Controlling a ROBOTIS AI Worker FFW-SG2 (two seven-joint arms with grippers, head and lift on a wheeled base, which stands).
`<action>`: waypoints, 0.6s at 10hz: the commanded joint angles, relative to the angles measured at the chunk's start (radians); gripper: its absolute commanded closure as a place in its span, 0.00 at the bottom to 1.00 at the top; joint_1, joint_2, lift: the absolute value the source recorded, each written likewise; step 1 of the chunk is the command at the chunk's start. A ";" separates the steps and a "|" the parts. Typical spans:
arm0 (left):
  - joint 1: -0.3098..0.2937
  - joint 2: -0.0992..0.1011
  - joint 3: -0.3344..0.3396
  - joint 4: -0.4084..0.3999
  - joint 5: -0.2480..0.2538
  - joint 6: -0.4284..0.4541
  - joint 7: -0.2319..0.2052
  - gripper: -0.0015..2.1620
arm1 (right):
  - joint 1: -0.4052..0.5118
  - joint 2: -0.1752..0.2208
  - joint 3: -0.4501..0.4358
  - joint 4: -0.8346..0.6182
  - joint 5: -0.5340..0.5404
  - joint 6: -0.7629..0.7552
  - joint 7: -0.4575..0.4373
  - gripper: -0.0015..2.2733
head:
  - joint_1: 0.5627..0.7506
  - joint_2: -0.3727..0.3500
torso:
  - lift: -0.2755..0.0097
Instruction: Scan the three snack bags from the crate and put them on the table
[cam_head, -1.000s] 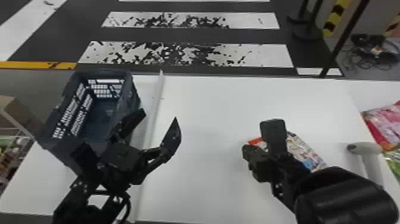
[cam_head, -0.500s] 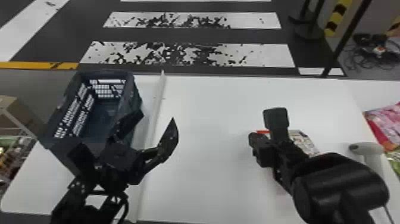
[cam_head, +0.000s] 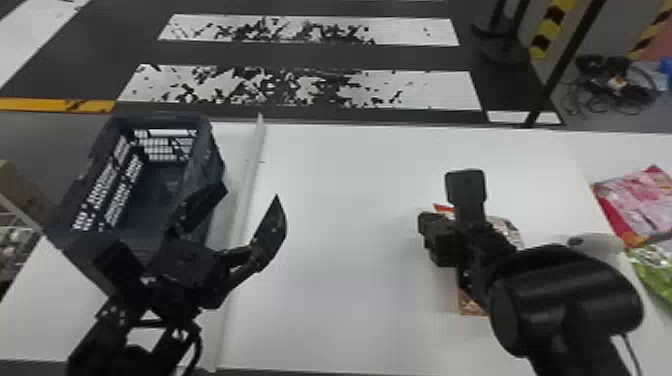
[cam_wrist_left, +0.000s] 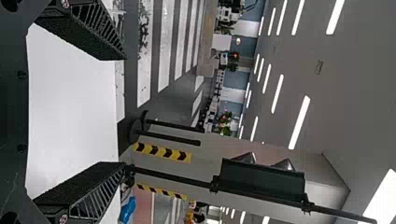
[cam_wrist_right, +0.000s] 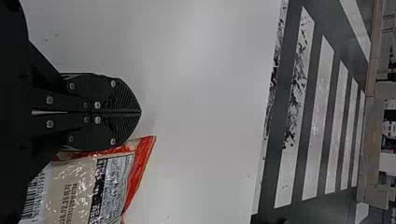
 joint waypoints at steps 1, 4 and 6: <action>-0.001 0.000 0.000 0.007 0.001 -0.005 0.000 0.03 | 0.116 -0.013 -0.055 -0.205 -0.067 0.018 0.006 0.99 | 0.70 0.52 | 0.64; -0.018 -0.006 -0.014 0.006 -0.001 -0.005 0.006 0.03 | 0.271 -0.054 -0.245 -0.444 -0.181 0.030 0.017 0.99 | 0.70 0.49 | 0.64; -0.027 -0.008 -0.026 0.009 -0.004 0.001 0.020 0.03 | 0.368 -0.057 -0.329 -0.444 -0.198 -0.074 0.057 0.99 | 0.70 0.37 | 0.64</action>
